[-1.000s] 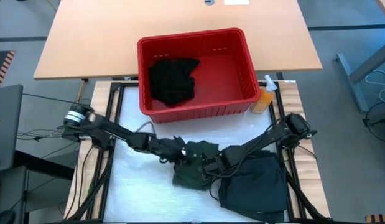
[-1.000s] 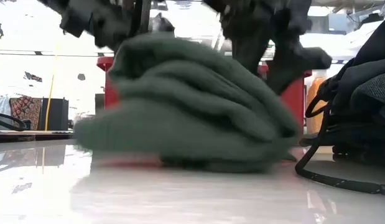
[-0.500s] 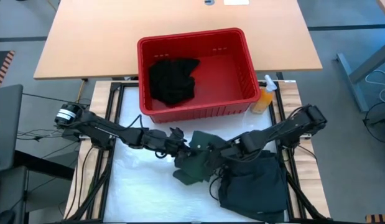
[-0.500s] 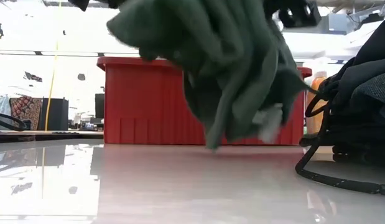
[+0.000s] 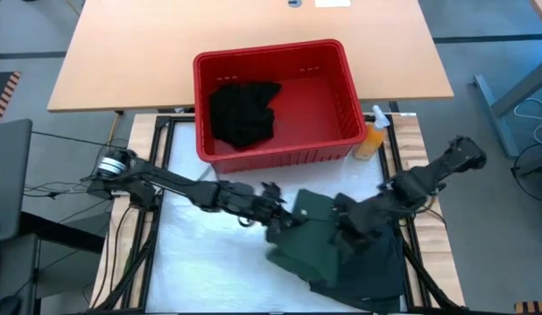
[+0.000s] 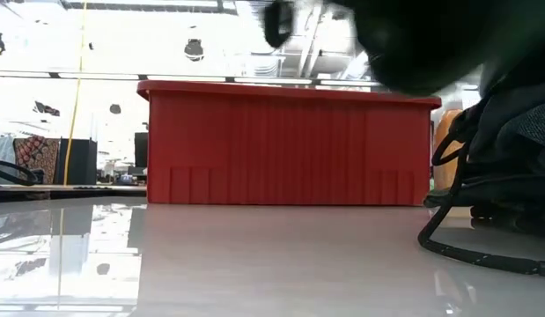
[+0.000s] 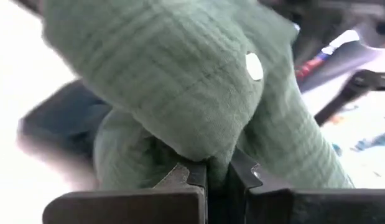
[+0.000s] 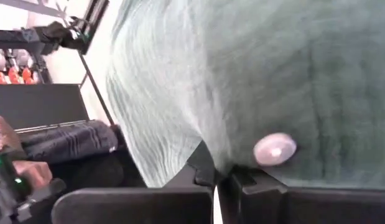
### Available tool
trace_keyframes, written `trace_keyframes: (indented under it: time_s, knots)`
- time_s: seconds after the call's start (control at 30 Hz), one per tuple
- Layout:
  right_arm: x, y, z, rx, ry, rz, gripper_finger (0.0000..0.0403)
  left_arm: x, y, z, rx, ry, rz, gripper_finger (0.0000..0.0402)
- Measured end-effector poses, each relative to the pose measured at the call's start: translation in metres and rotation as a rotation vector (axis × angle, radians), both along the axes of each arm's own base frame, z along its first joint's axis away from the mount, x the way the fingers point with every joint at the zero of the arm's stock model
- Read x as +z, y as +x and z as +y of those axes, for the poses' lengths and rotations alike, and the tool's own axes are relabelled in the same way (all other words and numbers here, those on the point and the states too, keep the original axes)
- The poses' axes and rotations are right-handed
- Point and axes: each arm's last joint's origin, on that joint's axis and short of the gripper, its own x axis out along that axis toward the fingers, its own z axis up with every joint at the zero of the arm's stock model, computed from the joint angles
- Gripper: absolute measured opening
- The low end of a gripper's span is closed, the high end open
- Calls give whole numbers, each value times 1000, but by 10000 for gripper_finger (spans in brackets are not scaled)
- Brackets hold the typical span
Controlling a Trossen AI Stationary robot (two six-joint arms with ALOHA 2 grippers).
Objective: Fold laundry
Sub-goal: Stack the folded green shirt on top of the folded gray shorts
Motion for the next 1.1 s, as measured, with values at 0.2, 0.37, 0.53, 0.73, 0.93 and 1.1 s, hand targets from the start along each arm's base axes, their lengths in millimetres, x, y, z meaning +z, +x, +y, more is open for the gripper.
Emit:
trace_keyframes:
  time_s: [0.2, 0.37, 0.53, 0.73, 0.93, 1.1]
  knots:
    - [4, -40, 14, 6, 47, 134, 20, 23, 71, -12, -147, -30, -114, 0]
    - [6, -70, 30, 25, 113, 221, 21, 24, 129, -19, -225, -33, -81, 0]
    - [0, -104, 44, -7, 105, 399, 29, 0, 161, -43, -315, -66, 14, 0]
    - [-8, -120, 54, -24, 26, 471, 25, -22, 173, -50, -311, -106, 85, 0]
    - [-23, -113, 54, -102, -126, 537, 27, -26, 171, -45, -255, -47, 153, 0]
    - [-32, -96, 60, -53, -153, 559, 30, -18, 160, -50, -246, 34, 223, 0]
